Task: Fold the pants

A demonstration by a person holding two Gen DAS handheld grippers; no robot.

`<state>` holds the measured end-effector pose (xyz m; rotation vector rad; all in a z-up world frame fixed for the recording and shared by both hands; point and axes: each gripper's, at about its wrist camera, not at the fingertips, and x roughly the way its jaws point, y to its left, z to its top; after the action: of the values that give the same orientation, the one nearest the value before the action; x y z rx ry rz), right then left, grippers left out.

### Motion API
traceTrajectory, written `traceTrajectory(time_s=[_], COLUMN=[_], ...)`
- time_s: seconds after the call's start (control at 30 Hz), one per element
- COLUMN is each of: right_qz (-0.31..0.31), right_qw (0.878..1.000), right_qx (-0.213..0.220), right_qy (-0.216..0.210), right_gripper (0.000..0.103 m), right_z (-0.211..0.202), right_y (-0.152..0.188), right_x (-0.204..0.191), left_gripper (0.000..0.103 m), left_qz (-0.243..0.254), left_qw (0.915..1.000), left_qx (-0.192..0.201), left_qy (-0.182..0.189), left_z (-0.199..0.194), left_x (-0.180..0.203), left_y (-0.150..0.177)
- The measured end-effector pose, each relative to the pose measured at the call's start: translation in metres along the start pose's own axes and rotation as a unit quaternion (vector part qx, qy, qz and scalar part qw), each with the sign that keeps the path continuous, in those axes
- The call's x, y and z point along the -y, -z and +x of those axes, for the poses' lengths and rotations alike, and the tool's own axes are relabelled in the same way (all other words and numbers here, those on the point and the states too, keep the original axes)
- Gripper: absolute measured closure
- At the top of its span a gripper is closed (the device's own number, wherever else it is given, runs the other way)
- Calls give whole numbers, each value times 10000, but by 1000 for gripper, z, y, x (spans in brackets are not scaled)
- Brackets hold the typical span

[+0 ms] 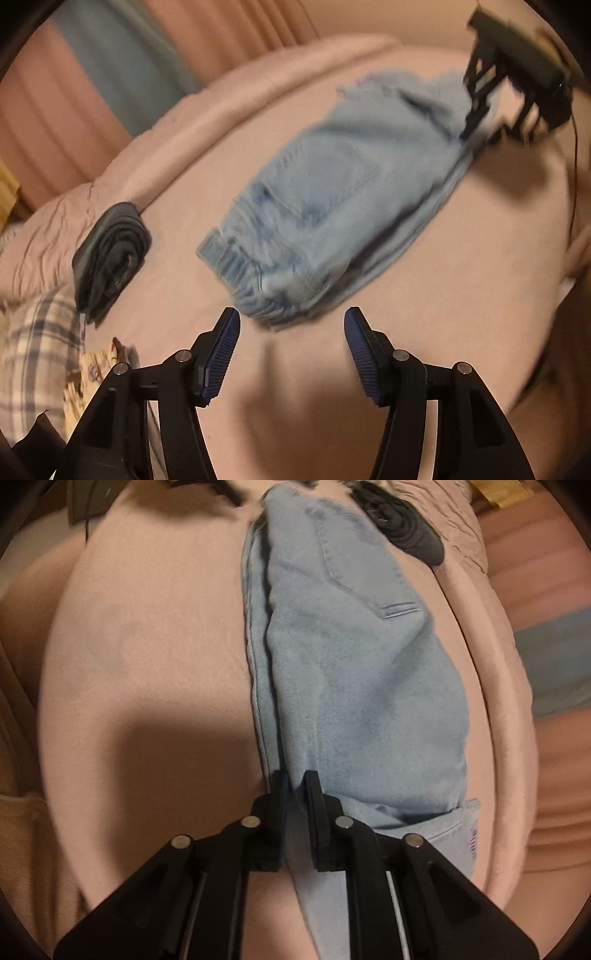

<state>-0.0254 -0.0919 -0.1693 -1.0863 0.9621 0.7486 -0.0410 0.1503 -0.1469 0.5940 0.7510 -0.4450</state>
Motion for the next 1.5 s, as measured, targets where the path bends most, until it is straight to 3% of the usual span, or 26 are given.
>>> traceTrajectory(time_s=[0.03,0.1,0.17,0.27,0.33,0.43,0.5,0.53,0.57,0.6,0.67,0.73,0.77,0.83,0.87,0.93,1.0,1.13,1.23,1.37,1.43,1.5], right_qz=[178,702,1149,2002,2499,2744,2695,2662,2720,2789,3199,3599,3696,4062,4390,4825,5310,5809,5734,5721,5532,5351], right_qw=[9997,9960,9891,9727,9625,9587,9590,9606,9601,9577,9411,9206,9160,9004,8841,8632,8424,8127,8188,8156,8239,8306], right_qx=[95,401,784,1050,919,378,-242,-232,82,156,272,518,660,996,1211,1277,859,271,-233,-861,-1224,-1517], right_qy=[-133,-375,-478,-520,-527,-641,-838,-767,-642,-697,-1063,-1420,-1417,-1203,-1046,-757,-322,-352,-133,-116,111,274], right_gripper=[75,59,60,62,80,79,80,80,80,80,78,72,69,52,48,40,38,39,39,39,45,63], right_z=[-6,-23,-39,-45,-29,4,31,35,31,29,26,14,7,-11,-19,-20,-2,47,88,132,148,161], right_y=[2,5,6,1,0,6,19,24,30,34,40,50,54,68,80,96,110,111,91,78,69,67], right_x=[5,19,35,70,91,92,74,66,61,61,75,96,104,137,161,196,240,289,312,333,336,335], left_gripper=[43,30,28,28,28,28,28,28,29,29,29,29,29,28,25,22,22,22,22,23,33,53], left_qz=[-163,-545,-872,-1104,-1126,-1114,-887,-977,-1167,-1212,-1348,-1544,-1556,-1464,-1423,-1389,-1500,-1796,-1934,-1705,-1597,-1505], left_qw=[9997,9968,9920,9870,9892,9916,9926,9925,9904,9891,9850,9809,9804,9790,9782,9751,9671,9568,9519,9624,9665,9701], left_qx=[171,556,871,1024,752,26,-439,-282,-141,-225,-427,-353,-209,45,83,120,150,43,-64,-159,-201,-196], left_qy=[91,194,284,560,553,658,697,672,721,808,993,1130,1194,1417,1510,1724,2049,2284,2377,2109,2000,1893], left_z=[-7,-16,-11,17,48,92,112,111,106,106,103,93,85,75,75,82,95,123,139,145,149,149], left_x=[-2,-2,2,17,33,55,71,74,72,69,61,55,56,64,70,84,99,113,127,144,150,152], left_y=[-6,-26,-51,-86,-103,-104,-88,-79,-75,-76,-84,-93,-99,-117,-124,-142,-161,-190,-201,-204,-209,-208])
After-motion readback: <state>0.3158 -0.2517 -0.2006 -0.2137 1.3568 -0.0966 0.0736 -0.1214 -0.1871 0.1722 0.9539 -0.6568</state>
